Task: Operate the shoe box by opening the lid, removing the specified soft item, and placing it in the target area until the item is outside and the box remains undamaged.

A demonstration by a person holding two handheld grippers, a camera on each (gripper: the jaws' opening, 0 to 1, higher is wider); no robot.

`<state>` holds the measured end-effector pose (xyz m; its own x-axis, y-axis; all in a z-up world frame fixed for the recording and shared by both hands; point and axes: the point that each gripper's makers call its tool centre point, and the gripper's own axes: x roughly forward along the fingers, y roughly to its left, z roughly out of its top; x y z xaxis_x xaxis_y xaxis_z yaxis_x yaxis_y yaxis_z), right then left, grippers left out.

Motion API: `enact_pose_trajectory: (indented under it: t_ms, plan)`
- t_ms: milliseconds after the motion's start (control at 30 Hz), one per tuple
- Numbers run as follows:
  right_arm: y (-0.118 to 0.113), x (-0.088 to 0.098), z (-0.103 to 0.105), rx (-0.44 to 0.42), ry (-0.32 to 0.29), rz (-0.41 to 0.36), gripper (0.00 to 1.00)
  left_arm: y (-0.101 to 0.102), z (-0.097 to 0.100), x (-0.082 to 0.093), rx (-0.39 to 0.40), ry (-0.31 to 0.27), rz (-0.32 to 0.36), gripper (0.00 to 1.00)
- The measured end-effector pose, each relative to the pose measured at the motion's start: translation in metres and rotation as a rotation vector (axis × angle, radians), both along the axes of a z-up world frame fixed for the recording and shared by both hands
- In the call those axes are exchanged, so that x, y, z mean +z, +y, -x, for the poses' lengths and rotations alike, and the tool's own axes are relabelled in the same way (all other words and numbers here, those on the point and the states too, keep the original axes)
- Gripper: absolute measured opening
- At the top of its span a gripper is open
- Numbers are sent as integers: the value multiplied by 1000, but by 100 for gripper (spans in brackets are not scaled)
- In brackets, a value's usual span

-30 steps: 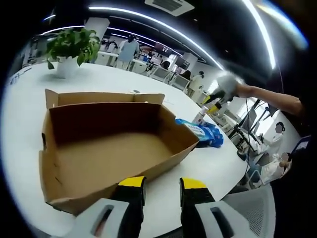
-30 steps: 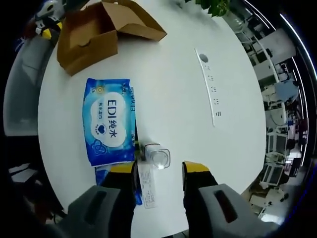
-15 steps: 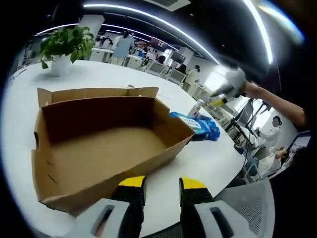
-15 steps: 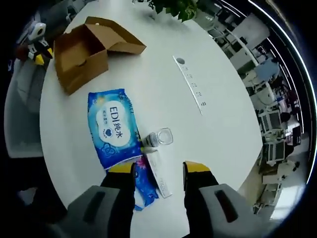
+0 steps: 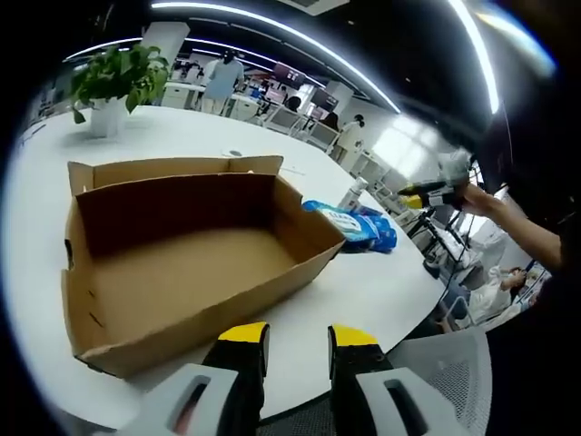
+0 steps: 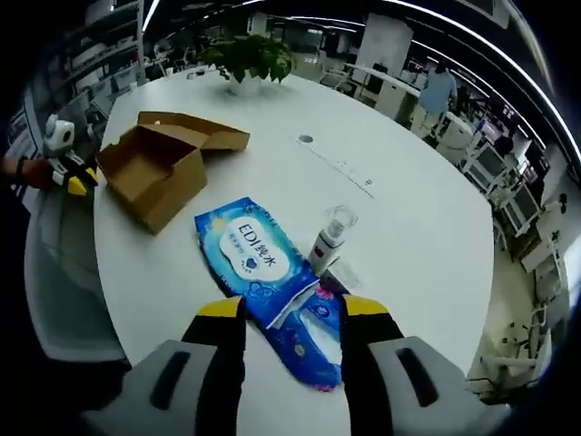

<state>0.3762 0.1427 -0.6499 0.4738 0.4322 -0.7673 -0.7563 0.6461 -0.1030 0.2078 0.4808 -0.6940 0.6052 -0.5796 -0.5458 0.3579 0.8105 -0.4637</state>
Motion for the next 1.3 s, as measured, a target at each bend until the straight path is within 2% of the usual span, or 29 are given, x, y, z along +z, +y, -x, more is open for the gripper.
enact_pose_trajectory:
  t_ms: [100,200,300,400,533,700,767,933,1033,1233,1300]
  plan:
    - [10,-10,16,-3,6,-26,39,0,0,4,3,-3,-3,26]
    - [27,-17,28,-12,20,-93,40,2,2,7,7,-6,-13,26]
    - [50,-22,39,-23,38,-201,42,7,2,10,19,-10,-25,26]
    - [64,-29,48,-27,64,-252,41,19,-1,13,55,-18,-36,26]
    - [80,-41,58,-36,92,-301,43,46,-7,18,127,-35,-71,26]
    - [92,-45,69,-63,122,-387,46,79,-16,24,226,-60,-100,26]
    - [97,-46,74,-90,135,-434,46,93,-20,27,280,-69,-97,26]
    - [107,-55,88,-116,165,-469,48,132,-27,33,421,-90,-145,27]
    - [115,-61,98,-131,189,-495,49,141,-28,32,453,-82,-151,30]
    - [126,-68,111,-153,221,-529,49,161,-27,13,482,-24,-237,32]
    - [129,-67,113,-168,229,-551,49,163,-27,7,486,-4,-245,32]
